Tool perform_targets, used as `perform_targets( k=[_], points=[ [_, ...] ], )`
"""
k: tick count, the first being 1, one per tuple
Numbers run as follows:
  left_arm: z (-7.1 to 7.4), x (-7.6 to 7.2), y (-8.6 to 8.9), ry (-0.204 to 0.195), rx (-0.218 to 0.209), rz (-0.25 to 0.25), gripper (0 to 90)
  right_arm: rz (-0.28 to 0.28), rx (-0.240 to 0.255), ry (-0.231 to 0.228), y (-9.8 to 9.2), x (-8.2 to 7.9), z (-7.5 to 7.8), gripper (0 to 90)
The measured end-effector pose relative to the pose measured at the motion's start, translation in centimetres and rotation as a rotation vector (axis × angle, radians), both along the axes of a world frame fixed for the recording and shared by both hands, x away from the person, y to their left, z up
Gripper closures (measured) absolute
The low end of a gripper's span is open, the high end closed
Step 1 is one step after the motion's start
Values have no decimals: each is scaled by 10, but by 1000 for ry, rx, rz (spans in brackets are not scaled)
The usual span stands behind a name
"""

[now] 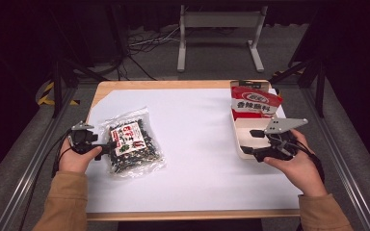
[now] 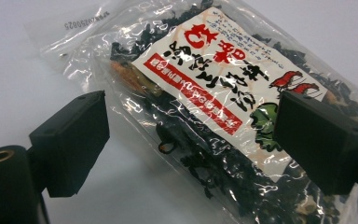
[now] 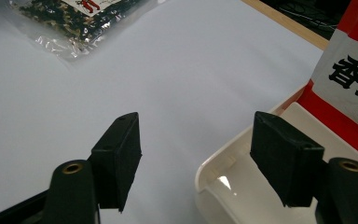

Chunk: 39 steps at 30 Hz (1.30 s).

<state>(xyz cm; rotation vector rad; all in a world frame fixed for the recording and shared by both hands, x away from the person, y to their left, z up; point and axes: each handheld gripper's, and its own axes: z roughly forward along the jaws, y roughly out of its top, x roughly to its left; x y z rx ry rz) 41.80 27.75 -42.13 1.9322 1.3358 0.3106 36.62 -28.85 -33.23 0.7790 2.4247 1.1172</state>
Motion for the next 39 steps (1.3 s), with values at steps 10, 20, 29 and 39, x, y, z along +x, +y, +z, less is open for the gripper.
perform_targets(
  k=[10, 20, 29, 39],
  points=[
    [-16, 10, -3, 26, -17, 8, 51, 6, -5, 0, 3, 0, -3, 327],
    [-25, 16, -6, 87, -49, 30, 25, 15, -20, -1, 7, 0, -5, 327],
    [-25, 16, -6, 135, -107, 21, 122, 23, -19, 4, 11, 0, -7, 325],
    [-30, 13, -8, 146, -221, -7, 393, 30, -16, 9, 14, 1, -8, 322]
  ],
)
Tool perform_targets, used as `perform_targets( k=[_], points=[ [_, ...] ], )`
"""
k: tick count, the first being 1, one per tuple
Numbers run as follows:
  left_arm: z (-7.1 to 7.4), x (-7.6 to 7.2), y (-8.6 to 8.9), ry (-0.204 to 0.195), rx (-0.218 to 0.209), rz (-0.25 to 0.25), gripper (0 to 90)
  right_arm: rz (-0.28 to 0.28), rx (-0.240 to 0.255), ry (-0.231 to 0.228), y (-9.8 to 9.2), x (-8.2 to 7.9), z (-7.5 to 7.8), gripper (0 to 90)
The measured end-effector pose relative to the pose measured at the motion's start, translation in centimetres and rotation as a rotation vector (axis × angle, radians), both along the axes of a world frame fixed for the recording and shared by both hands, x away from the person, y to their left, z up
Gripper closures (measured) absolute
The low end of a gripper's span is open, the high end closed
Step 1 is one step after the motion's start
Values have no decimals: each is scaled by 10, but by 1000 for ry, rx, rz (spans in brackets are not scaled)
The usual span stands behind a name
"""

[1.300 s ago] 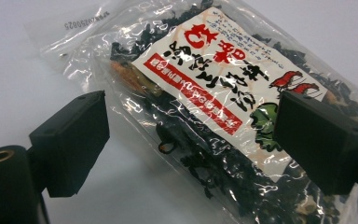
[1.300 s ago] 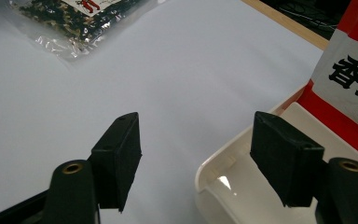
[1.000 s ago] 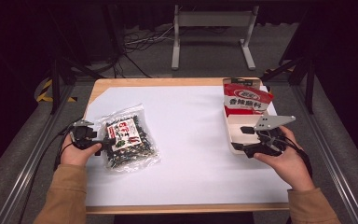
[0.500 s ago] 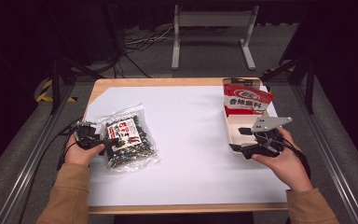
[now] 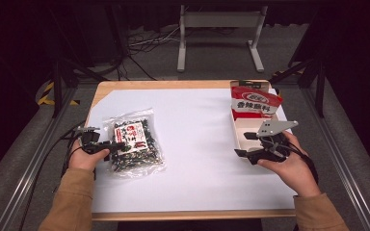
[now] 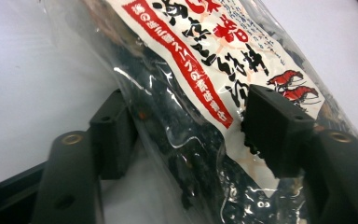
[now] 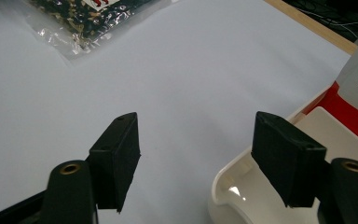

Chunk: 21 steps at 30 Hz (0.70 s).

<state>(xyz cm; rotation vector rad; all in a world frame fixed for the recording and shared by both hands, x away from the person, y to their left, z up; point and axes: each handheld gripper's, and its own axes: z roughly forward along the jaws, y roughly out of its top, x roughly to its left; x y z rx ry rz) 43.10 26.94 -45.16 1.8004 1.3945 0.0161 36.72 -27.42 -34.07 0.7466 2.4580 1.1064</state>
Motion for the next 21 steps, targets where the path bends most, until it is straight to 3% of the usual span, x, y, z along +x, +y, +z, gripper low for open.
perform_targets(
  k=[4, 5, 10, 14, 19, 21],
  points=[
    [0, 0, 0, 8, -25, 13, 481, 6, 0, 0, 1, 0, -1, 322],
    [1, 0, 0, 10, -28, 13, 539, 7, -1, 1, 1, 0, -1, 322],
    [7, -1, -1, 1, -9, 13, 660, 7, 0, 3, 1, 0, -1, 322],
    [9, -2, -1, 0, -11, 20, 705, 8, -1, 4, 1, 0, -2, 322],
    [16, -5, -4, -46, -1, 15, 743, 9, -2, -1, 1, -1, -1, 323],
    [27, -9, -5, -84, -10, 14, 763, 9, -1, 0, 1, -2, -1, 324]
  ],
)
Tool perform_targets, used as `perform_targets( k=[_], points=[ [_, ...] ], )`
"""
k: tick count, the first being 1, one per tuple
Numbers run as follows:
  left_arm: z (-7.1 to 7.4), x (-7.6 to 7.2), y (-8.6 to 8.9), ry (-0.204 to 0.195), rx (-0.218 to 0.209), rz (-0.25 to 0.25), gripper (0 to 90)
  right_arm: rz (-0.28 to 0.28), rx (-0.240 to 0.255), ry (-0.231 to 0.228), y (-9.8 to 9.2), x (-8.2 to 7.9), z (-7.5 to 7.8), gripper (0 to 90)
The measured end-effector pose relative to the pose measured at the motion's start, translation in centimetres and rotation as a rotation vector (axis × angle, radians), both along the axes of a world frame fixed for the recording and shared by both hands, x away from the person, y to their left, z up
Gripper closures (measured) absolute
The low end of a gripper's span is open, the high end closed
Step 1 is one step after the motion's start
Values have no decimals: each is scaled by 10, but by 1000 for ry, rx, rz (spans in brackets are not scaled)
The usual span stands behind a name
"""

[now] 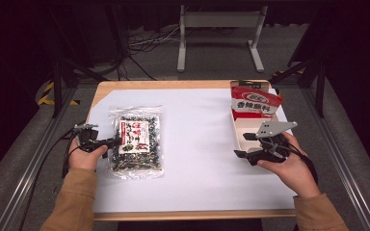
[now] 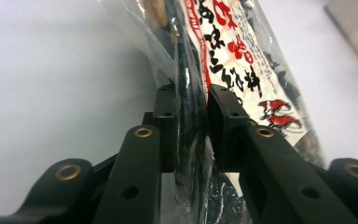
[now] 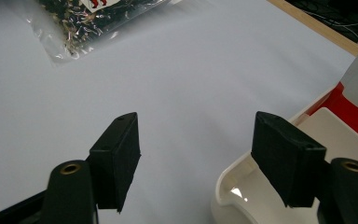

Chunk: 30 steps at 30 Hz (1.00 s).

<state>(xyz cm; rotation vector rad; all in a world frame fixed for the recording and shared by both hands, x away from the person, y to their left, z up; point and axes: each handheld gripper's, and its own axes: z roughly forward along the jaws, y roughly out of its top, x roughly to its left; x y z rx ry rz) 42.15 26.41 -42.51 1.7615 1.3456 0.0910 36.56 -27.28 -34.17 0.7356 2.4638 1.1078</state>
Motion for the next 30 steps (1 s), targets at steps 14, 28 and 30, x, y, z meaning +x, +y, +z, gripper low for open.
perform_targets(
  k=[14, 28, 30],
  points=[
    [50, -26, -10, -204, 5, -55, 815, 31, -27, -11, 4, -4, 3, 427],
    [83, -49, -25, -343, 14, -127, 833, 63, -30, -25, 13, -7, 8, 455],
    [87, -53, -28, -364, 12, -138, 837, 68, -29, -28, 15, -8, 8, 458]
  ],
)
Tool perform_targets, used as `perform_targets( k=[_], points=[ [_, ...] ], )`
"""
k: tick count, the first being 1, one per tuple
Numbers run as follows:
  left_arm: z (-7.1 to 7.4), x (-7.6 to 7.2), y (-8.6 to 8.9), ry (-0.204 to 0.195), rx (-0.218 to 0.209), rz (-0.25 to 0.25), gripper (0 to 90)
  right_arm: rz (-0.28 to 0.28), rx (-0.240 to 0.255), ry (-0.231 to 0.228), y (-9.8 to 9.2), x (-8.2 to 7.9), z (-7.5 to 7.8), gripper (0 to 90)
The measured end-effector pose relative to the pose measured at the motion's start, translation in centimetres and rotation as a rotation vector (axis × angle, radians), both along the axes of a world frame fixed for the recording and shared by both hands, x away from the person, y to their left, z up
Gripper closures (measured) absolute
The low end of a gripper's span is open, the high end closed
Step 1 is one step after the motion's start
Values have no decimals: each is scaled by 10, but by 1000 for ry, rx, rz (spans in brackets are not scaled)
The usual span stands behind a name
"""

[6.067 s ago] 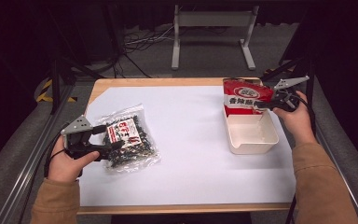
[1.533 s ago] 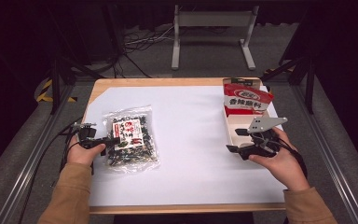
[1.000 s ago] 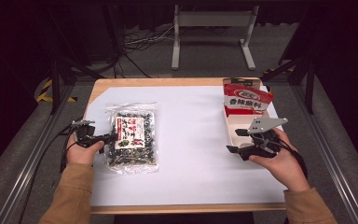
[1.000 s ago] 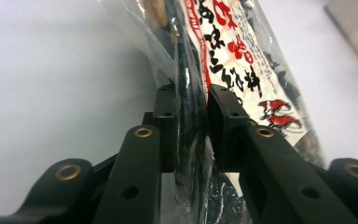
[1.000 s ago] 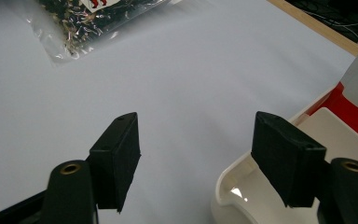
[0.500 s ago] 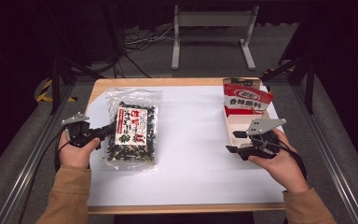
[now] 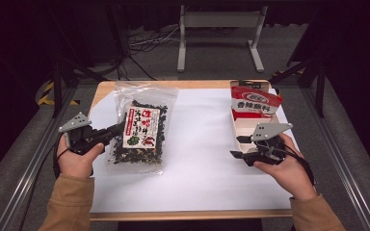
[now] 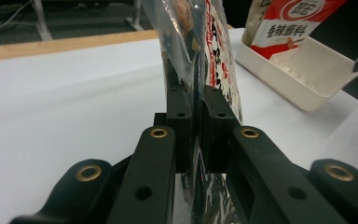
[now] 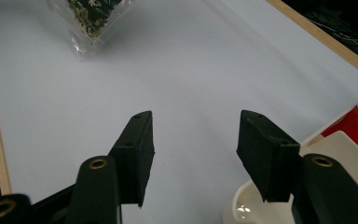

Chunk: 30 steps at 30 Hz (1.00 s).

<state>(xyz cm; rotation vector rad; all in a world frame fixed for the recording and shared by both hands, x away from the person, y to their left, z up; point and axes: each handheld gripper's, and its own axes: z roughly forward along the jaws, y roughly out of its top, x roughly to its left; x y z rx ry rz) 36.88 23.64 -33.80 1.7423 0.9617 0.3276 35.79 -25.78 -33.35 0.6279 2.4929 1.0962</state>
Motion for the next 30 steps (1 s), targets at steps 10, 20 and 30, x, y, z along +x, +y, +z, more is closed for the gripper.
perform_targets(
  k=[10, 20, 30],
  points=[
    [22, -20, -20, -102, 0, -81, 844, 35, 17, -2, 12, -1, 1, 460],
    [31, -31, -37, -156, -7, -150, 846, 37, 117, 45, 22, -4, 1, 431],
    [35, -39, -56, -206, -23, -235, 849, 37, 234, 61, 31, 0, -3, 408]
  ],
)
